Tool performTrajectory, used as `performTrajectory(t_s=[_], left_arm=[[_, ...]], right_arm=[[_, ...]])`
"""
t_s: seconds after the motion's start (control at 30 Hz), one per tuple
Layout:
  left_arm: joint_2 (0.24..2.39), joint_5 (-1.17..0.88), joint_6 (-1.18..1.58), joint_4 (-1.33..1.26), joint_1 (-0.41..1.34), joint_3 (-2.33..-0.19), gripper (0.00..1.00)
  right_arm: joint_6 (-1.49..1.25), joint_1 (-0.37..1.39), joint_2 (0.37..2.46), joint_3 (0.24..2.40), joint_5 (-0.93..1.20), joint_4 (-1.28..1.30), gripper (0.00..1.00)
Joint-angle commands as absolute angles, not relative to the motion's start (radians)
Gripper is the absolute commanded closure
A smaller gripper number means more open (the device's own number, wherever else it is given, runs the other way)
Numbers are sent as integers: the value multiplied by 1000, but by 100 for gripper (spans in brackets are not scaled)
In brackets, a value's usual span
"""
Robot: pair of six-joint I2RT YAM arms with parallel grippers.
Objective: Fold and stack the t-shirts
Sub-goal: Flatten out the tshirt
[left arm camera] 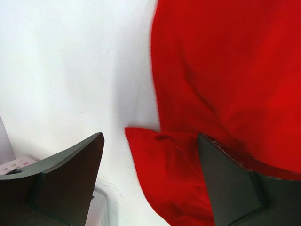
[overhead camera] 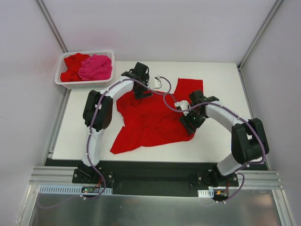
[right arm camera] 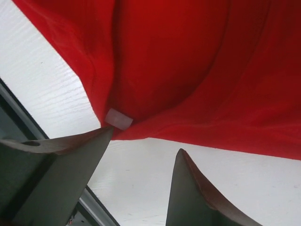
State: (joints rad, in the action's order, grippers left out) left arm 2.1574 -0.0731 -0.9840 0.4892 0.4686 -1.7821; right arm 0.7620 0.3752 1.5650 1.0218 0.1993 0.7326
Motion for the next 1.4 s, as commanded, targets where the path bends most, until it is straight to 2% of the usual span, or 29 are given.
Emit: performTrajectory(t_s=[0.0, 0.3, 0.37, 0.4, 0.43, 0.5, 0.53, 0.6, 1.0, 1.27, 1.3, 1.37], left_arm=[[2246, -60, -1060, 462, 411, -1896, 20], [2263, -43, -1150, 459, 396, -1856, 21], [2261, -40, -1147, 457, 396, -1847, 22], [2260, -38, -1141, 459, 396, -1844, 22], [2258, -37, -1134, 457, 396, -1842, 22], [2252, -31, -1124, 457, 396, -1835, 23], [2249, -29, -1118, 459, 396, -1830, 22], [2238, -22, -1109, 457, 396, -1816, 23], [2186, 38, -1054, 428, 391, -1753, 23], [2155, 58, -1026, 425, 393, -1732, 23], [2149, 60, -1020, 425, 393, -1733, 22], [2134, 64, -1014, 426, 393, -1736, 21]], right_arm=[[710, 406, 1600, 1063, 141, 692, 38], [669, 462, 1629, 1017, 141, 678, 38], [670, 463, 1637, 997, 135, 678, 41], [672, 465, 1637, 991, 132, 681, 44], [683, 463, 1635, 985, 132, 683, 63], [690, 465, 1631, 968, 127, 695, 77], [695, 463, 1629, 965, 126, 702, 89], [709, 465, 1628, 959, 129, 730, 98], [850, 463, 1461, 930, 75, 1005, 99], [908, 460, 1396, 848, -41, 1028, 99], [908, 459, 1396, 848, -43, 1026, 93], [908, 440, 1378, 871, -29, 1019, 61]])
